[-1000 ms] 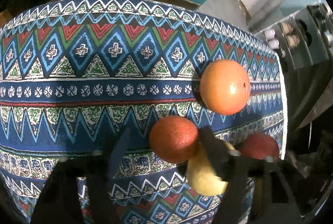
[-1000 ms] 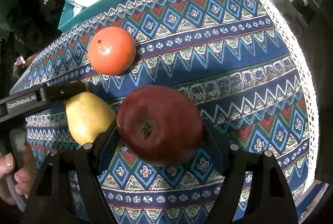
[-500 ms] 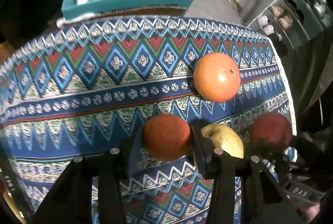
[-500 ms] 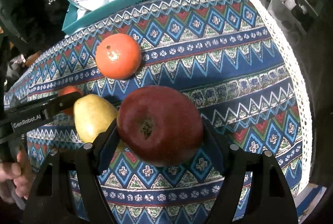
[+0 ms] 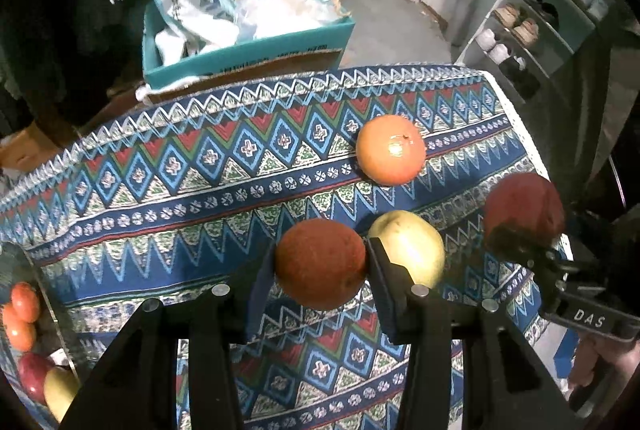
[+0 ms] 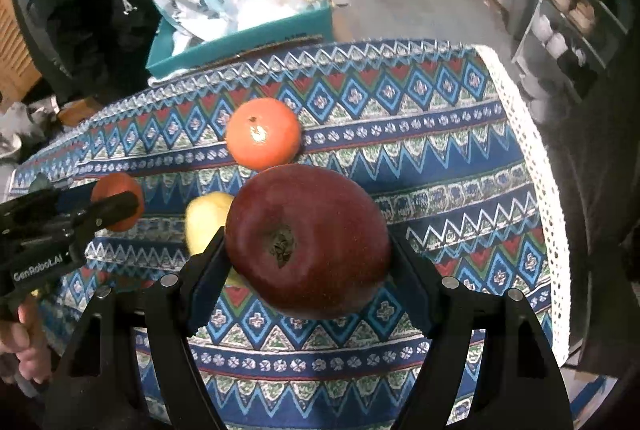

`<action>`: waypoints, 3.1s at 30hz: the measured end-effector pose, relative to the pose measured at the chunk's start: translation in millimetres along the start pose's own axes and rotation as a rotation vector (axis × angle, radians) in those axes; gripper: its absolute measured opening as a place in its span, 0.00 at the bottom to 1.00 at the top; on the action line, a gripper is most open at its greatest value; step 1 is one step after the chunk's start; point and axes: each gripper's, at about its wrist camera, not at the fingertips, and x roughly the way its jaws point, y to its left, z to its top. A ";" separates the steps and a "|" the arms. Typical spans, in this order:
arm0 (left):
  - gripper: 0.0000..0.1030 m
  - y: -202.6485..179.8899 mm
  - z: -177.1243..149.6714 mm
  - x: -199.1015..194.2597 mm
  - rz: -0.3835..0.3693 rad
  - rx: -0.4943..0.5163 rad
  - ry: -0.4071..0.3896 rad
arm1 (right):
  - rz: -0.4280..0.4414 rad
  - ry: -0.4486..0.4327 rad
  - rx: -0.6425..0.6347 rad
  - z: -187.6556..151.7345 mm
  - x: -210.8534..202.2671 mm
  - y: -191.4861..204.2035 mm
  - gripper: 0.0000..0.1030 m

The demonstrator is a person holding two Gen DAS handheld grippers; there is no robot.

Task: Organize fruits
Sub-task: 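Lift the orange with the left tool while the right tool carries the apple toward the plate, then lower the orange onto the plate and open the left tool while the right tool releases the apple there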

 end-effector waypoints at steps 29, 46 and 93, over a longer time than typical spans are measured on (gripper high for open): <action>0.45 19.0 -34.4 -111.5 0.012 0.043 -0.156 | 0.069 -0.176 -0.162 8.8 -93.9 75.2 0.74; 0.45 51.4 -55.6 -156.8 0.036 0.021 -0.226 | 0.148 -0.213 -0.230 13.6 -116.0 131.2 0.74; 0.45 257.2 -111.3 -167.1 0.138 -0.365 -0.174 | 0.361 -0.019 -0.356 33.4 -23.2 337.3 0.74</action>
